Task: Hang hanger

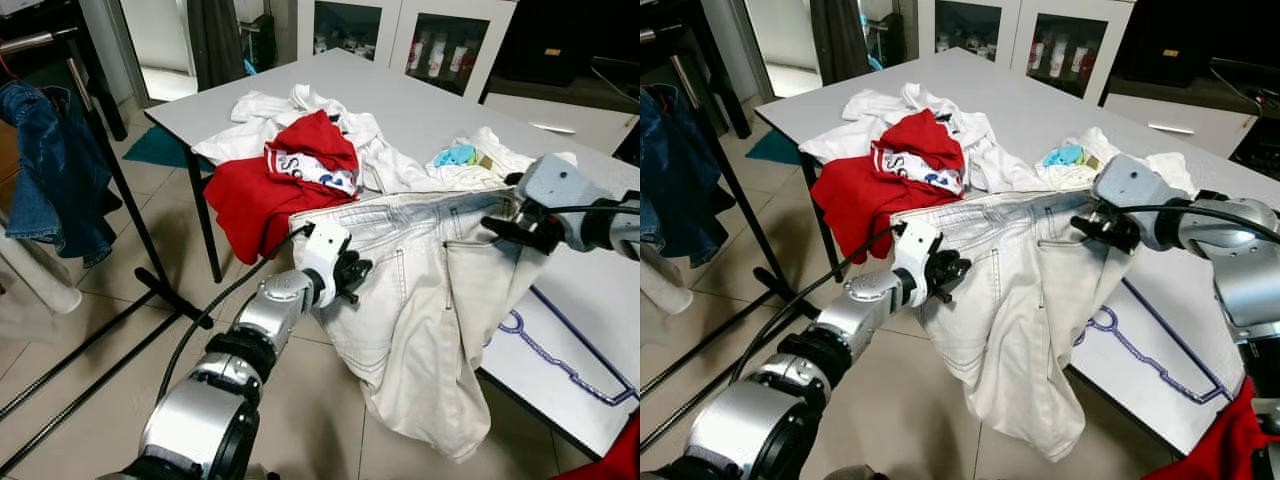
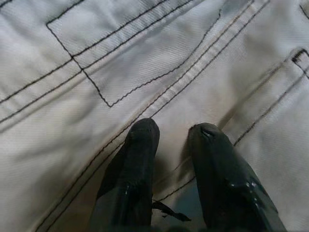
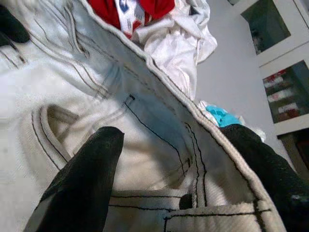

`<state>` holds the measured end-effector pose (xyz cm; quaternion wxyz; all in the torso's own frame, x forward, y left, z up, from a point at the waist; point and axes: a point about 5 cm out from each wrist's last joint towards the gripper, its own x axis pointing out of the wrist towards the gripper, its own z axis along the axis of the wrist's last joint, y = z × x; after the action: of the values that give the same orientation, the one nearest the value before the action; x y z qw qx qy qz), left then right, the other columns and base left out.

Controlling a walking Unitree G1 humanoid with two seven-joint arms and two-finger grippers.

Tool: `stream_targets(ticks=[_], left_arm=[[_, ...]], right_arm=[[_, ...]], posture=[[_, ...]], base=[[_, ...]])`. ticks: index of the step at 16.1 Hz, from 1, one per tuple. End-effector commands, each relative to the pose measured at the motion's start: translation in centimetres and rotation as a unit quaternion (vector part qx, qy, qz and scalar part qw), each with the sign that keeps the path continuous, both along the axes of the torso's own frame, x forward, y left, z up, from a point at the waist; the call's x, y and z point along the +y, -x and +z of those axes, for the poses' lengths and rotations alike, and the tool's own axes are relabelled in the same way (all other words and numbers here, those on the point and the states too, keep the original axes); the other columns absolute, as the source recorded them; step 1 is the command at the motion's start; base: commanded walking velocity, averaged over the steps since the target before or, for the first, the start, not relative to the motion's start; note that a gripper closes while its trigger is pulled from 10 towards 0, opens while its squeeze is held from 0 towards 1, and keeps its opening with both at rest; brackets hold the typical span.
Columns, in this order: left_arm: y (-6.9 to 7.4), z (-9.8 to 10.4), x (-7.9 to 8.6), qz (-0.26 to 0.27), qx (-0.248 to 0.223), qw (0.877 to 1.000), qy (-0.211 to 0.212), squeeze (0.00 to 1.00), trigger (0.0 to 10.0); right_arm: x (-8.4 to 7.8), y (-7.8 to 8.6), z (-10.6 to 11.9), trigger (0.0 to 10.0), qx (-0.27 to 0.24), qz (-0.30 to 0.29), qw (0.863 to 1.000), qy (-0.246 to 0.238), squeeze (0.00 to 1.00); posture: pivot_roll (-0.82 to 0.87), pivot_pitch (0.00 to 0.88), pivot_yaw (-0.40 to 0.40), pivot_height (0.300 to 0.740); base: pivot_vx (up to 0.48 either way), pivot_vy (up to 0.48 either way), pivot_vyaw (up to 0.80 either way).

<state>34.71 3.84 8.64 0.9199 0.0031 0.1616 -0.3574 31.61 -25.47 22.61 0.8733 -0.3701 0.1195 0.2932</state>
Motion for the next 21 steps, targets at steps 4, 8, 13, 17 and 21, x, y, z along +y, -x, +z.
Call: stream_targets(ticks=[4, 8, 13, 17, 21], left_arm=[[-1.3, 3.3, -1.4, -0.006, -0.054, 0.998, 0.032, 0.00, 10.0], [-0.8, 3.0, -1.7, -0.021, -0.065, 0.997, 0.030, 0.00, 10.0], [-0.1, 1.8, -1.0, -0.007, -0.062, 0.997, 0.036, 0.00, 10.0], [0.2, 1.3, 0.0, 0.011, -0.062, 0.997, 0.035, 0.00, 10.0], [0.7, 1.0, -0.3, 0.008, -0.060, 0.998, 0.035, 0.00, 10.0]], right_arm=[[0.8, -0.7, 2.4, 10.0, -0.052, -0.020, 0.997, -0.055, 0.00], [-0.3, -4.8, -0.1, 10.0, -0.057, -0.184, 0.978, -0.082, 0.00], [-3.7, -6.9, -0.6, 10.0, -0.147, -0.391, 0.907, -0.049, 0.00], [-8.0, -5.6, 0.2, 10.0, -0.221, -0.527, 0.820, -0.045, 0.00], [-9.9, -4.7, 0.6, 10.0, -0.228, -0.583, 0.778, -0.056, 0.00]], posture=[[-0.07, 0.000, -0.016, 0.740], [-0.08, 0.000, -0.009, 0.740], [0.00, 0.000, -0.048, 0.740], [0.02, 0.000, -0.058, 0.740], [0.01, 0.000, -0.058, 0.740]], base=[[0.000, 0.000, 0.00], [0.000, 0.000, 0.00], [0.000, 0.000, 0.00], [0.000, 0.000, 0.00], [0.000, 0.000, 0.00]])
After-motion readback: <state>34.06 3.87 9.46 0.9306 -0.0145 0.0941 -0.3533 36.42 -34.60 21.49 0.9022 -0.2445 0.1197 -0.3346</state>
